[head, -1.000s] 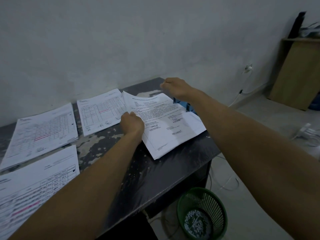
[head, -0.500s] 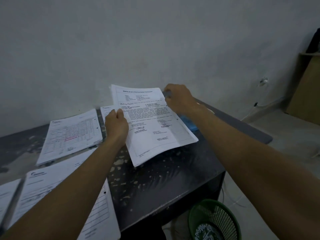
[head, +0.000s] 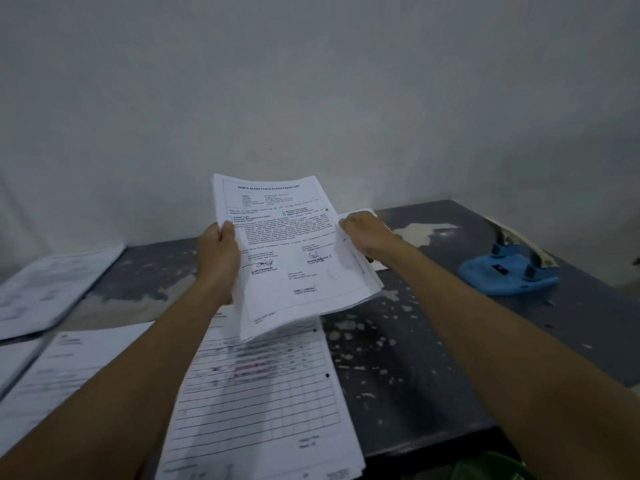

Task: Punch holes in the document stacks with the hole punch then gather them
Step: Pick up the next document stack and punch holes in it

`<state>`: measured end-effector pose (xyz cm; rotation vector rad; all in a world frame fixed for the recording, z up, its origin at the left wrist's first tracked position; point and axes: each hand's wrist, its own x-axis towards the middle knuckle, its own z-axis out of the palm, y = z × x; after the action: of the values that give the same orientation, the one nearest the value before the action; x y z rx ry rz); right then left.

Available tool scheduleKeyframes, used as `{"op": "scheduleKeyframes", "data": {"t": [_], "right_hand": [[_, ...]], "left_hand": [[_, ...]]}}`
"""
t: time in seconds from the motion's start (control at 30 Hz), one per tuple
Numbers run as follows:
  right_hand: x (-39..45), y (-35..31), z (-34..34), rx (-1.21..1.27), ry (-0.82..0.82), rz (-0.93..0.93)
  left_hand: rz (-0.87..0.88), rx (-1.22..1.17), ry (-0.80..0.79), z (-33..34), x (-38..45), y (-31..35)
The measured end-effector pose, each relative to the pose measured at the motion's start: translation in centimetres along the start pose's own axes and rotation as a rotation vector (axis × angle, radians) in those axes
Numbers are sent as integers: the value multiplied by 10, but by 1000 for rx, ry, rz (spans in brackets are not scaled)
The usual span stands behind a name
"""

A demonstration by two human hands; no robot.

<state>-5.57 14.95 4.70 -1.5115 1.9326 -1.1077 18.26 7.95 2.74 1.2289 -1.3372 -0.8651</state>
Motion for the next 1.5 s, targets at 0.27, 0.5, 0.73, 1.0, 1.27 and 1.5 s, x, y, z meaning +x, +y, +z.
{"op": "scheduleKeyframes", "data": {"t": [0.27,0.5,0.73,1.0,1.27,1.5], "right_hand": [[19,-65,90,164,-146,-1],[34,-103,161,163,-151,-5],[63,-114,230,76,-99,-3],[106,-122,280,-66,-87,-18],[130,-117,302,-314,-86,-30],[125,-117,311,-663,-46,-217]], "left_hand": [[53,190,66,-102,55,-12],[95,394,15,-165,103,-37],[132,644,-1,-202,158,-70],[180,861,-55,-208,214,-105],[175,1010,-123,-193,240,-138],[250,1395,-134,-186,233,-149]]}}
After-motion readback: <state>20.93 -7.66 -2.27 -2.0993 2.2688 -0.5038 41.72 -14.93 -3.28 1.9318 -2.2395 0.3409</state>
